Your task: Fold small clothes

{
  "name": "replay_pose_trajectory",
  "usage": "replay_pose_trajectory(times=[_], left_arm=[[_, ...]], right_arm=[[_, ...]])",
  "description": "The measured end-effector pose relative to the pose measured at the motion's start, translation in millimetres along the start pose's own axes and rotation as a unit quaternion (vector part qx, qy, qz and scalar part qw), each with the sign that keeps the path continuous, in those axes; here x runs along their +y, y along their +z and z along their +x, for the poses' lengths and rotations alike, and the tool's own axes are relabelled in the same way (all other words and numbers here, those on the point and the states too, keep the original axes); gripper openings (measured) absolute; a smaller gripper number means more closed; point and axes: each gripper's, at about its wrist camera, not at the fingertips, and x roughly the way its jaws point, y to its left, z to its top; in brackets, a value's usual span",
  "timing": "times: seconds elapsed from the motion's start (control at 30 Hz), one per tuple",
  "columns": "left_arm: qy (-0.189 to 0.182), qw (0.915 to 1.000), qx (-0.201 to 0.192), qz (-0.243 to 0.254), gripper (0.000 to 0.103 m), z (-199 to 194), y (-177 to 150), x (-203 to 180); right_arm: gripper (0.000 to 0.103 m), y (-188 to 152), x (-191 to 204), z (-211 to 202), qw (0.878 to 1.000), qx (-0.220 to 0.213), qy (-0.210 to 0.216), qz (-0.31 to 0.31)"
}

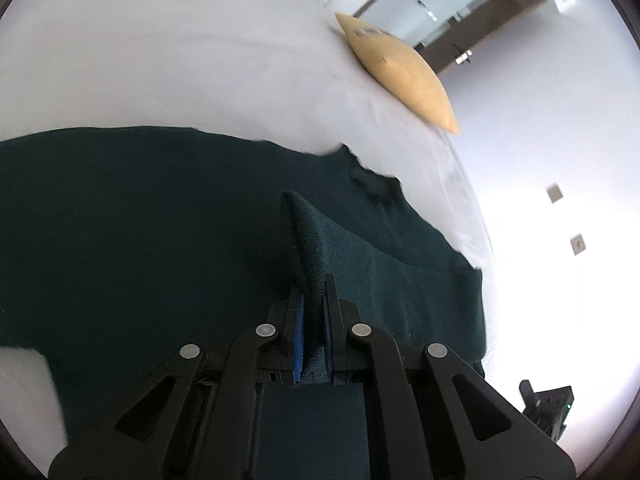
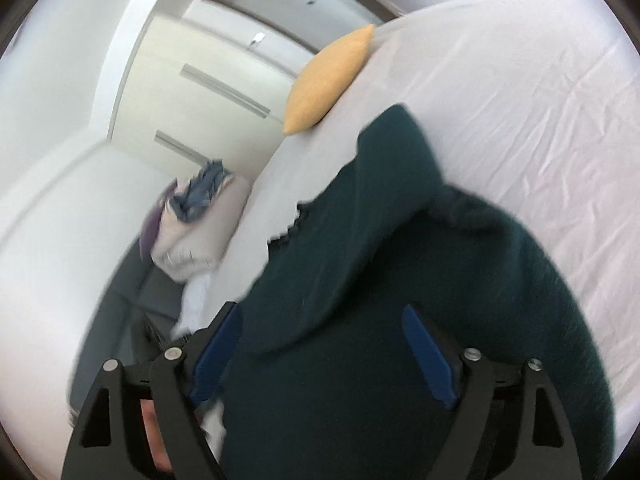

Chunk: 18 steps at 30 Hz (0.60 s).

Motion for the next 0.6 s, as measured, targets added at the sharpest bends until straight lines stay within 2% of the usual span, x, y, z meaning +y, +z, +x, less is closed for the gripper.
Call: replay_pose_trajectory(times=[0.13,0.27,0.47,0.6], left_arm=[[0.006,0.9999,0.009,-0.01,0.006,8,3,19],[0.008,0.9999,0.001,-0.007,0.006,10,13,26],[0.014,0.9995,0.026,0.009,0.006,32,12,29],[0.012,0.9994,0.028,0.017,0.006,51,18,23]], right_arm=[[0.085,28,-13,0,0.997,-0.021,0.002,0.072],[0.085,39,-22,-2,0.991,-0.034,0.035,0.126],[0.085,46,-18,11,0.991,-0.024,0.028,0.132],[0.085,49,-6,27,0.993,-0.004,0.041,0.11]])
